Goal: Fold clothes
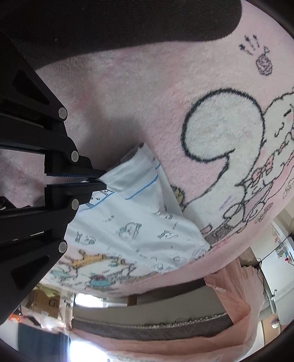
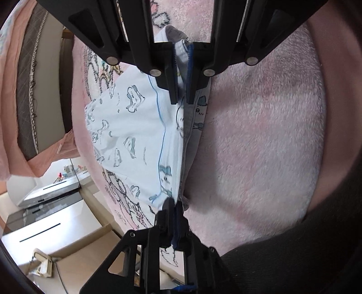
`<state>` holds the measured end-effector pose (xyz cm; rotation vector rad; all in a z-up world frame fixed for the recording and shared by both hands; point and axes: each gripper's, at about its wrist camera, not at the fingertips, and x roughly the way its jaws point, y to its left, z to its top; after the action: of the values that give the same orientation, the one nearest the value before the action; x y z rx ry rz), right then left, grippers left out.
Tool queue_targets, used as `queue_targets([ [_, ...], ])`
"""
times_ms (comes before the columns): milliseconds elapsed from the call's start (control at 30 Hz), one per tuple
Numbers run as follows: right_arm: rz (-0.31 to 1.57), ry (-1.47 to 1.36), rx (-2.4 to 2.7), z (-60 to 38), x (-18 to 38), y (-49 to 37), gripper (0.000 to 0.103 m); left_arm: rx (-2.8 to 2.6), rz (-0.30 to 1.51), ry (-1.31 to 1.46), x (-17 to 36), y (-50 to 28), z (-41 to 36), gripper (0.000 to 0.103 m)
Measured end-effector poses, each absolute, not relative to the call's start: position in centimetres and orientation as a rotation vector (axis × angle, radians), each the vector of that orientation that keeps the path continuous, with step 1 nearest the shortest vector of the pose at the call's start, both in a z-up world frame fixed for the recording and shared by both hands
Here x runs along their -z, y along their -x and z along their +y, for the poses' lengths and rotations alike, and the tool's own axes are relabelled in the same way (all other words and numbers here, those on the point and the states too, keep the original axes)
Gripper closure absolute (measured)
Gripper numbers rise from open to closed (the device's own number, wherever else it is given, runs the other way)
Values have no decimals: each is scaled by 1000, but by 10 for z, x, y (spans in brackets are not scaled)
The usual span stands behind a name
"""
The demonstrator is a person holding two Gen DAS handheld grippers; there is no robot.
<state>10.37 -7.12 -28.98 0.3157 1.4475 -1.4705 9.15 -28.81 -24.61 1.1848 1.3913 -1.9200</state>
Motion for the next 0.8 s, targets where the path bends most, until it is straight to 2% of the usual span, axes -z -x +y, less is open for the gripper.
queue_targets([
  [167, 1499, -276, 1406, -63, 297, -116, 69, 1924, 1331, -1225, 240, -88, -291, 100],
  [400, 1437, -256, 1350, -54, 285, -121, 65, 1871, 1413, -1349, 247, -90, -281, 99],
  [467, 1426, -230, 1355, -50, 280, -124, 59, 1858, 1400, -1363, 245, -93, -280, 99],
  [600, 1482, -111, 1404, -40, 276, -124, 55, 1896, 1398, -1383, 238, -94, -281, 99],
  [667, 1530, -57, 1437, -36, 276, -119, 44, 1931, 1344, -1417, 233, -88, -278, 98],
  [700, 1548, -45, 1448, -36, 277, -115, 41, 1949, 1313, -1436, 231, -84, -277, 98],
  [733, 1565, -37, 1458, -34, 279, -113, 40, 1958, 1288, -1450, 230, -83, -274, 97],
  [800, 1602, -23, 1476, -31, 282, -111, 40, 1962, 1287, -1459, 231, -82, -270, 84],
])
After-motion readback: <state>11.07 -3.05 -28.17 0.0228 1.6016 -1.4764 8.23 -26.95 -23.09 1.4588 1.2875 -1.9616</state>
